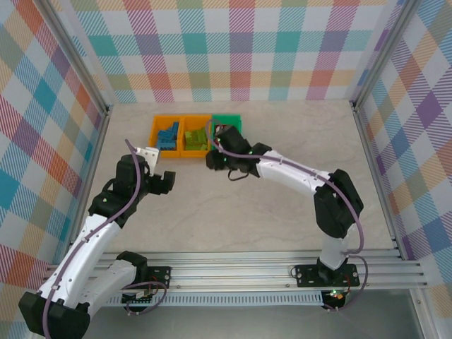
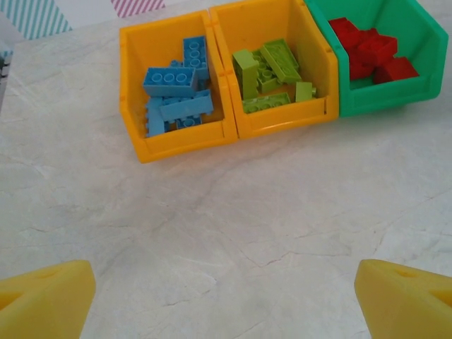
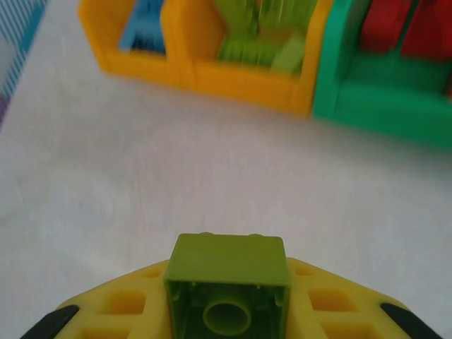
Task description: Sort the legos into containers by color
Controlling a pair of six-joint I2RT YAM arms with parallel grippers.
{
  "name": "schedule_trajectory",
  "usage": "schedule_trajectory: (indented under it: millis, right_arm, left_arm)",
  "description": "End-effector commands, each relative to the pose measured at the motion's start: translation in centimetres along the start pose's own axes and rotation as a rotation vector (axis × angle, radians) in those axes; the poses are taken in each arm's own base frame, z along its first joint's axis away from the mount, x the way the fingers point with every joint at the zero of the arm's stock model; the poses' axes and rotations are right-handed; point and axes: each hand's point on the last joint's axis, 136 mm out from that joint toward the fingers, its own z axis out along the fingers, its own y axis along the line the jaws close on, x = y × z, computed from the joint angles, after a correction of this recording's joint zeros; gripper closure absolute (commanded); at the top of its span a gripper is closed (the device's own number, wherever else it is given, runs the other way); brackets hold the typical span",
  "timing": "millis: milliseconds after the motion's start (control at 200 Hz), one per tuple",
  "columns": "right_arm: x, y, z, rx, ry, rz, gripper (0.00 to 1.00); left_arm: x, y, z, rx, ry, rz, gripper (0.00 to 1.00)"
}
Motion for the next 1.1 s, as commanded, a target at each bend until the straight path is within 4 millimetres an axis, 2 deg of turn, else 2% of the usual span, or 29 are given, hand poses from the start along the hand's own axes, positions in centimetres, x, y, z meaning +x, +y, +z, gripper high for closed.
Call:
schedule_trajectory:
  millis: [0, 145, 360, 580, 675, 805, 910, 1010, 1030, 1095]
  right_arm:
    - [-2.9, 1.1, 3.0, -0.057, -0.087, -0.078, 0.72]
    - [-5.3, 0.5, 6.0, -0.037, -0.139, -0.152, 0.7]
    - [-7.2, -0.9, 9.4, 0.026, -0.152, -0.235, 0.69]
    - [-9.2, -2.9, 11.8, 0.132, -0.14, -0.229, 0.6]
    - [-9.7, -3.2, 12.5, 0.158, -0.112, -0.225, 0.47]
    - [-10.3, -2.8, 11.7, 0.159, -0.098, -0.234, 0.42]
    - [-9.5, -2.9, 10.4, 0.149, -0.099, -0.247, 0.41]
    - [-8.3, -3.1, 7.8, 0.133, -0.12, -0.258, 0.4]
    - [-8.5, -2.8, 6.8, 0.125, -0.141, -0.259, 0.39]
    - [-7.2, -3.5, 4.1, 0.13, -0.163, -0.263, 0.34]
  left_arm:
    - [-0.4, -0.3, 0.0, 0.022, -0.029, 0.006, 0.05]
    - [0.0, -0.3, 0.4, 0.018, -0.013, 0.005, 0.05]
    - [0.4, -0.3, 1.0, 0.016, 0.021, 0.001, 0.05]
    - [0.4, -0.3, 1.1, 0.012, 0.021, 0.001, 0.05]
    - [0.6, -0.2, 1.2, 0.008, 0.029, 0.005, 0.05]
    - [0.4, -0.1, 1.1, 0.001, 0.02, 0.01, 0.05]
    - [0.4, -0.1, 1.0, 0.003, 0.015, 0.01, 0.05]
    - [0.4, -0.2, 1.1, 0.01, 0.019, 0.004, 0.05]
    - [0.4, -0.2, 1.1, 0.009, 0.019, -0.002, 0.05]
    - [0.1, -0.1, 0.9, 0.001, 0.015, -0.058, 0.05]
